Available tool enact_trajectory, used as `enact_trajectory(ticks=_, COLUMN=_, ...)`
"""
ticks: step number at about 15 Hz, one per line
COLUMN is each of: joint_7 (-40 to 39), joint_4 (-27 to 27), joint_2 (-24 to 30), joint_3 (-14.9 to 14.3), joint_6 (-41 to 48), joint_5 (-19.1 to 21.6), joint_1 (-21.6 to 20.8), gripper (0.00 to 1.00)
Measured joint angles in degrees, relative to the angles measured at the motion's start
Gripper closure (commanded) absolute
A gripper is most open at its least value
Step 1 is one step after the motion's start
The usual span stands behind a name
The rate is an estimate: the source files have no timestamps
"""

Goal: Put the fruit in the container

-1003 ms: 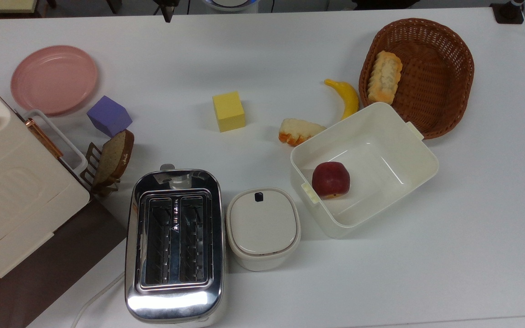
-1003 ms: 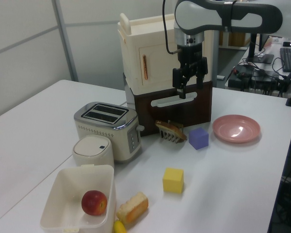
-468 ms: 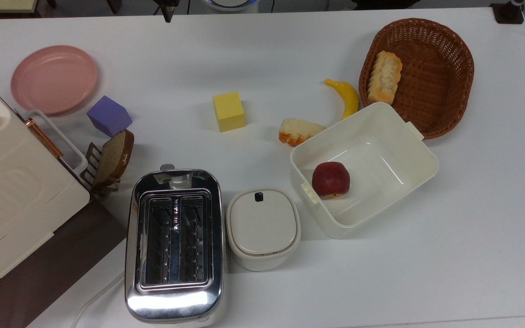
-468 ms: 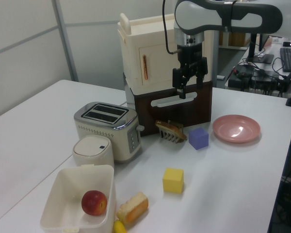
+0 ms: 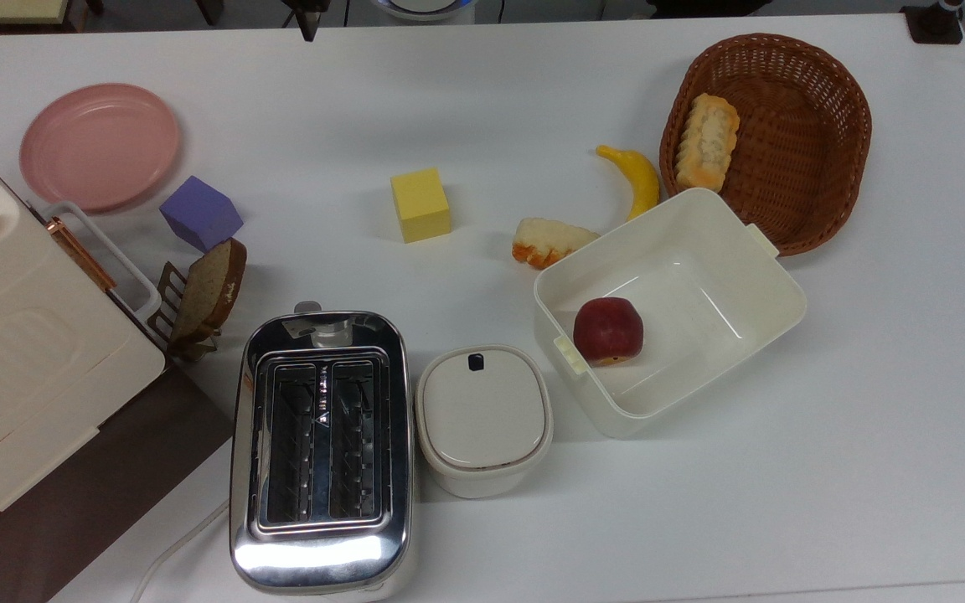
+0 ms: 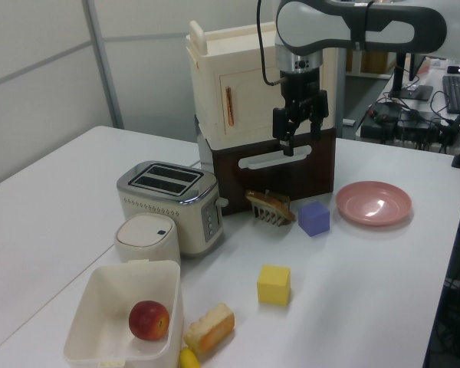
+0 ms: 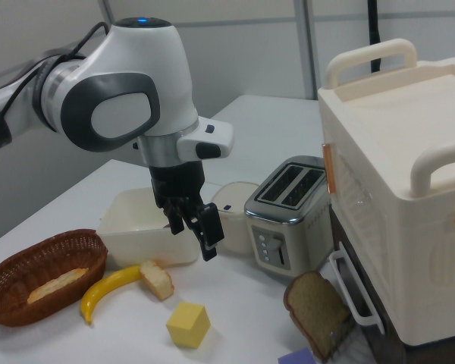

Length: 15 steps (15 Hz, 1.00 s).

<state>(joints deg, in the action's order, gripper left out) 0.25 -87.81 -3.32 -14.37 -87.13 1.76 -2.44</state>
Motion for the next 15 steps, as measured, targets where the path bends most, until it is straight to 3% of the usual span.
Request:
enact_trajectory(ticks=12, joint_7=-0.01, joint_4=-0.2, joint_2=-0.37, joint_3=0.89, joint_6=1.37, joint_5=-0.01, joint_1=-0.41, gripper=0.0)
enact_trajectory(ticks=15, joint_7=-0.08, joint_4=-0.29, joint_2=-0.91, joint_3=0.93, joint_6=1.37, joint_5=-2.14, joint_1=-0.73, gripper=0.0)
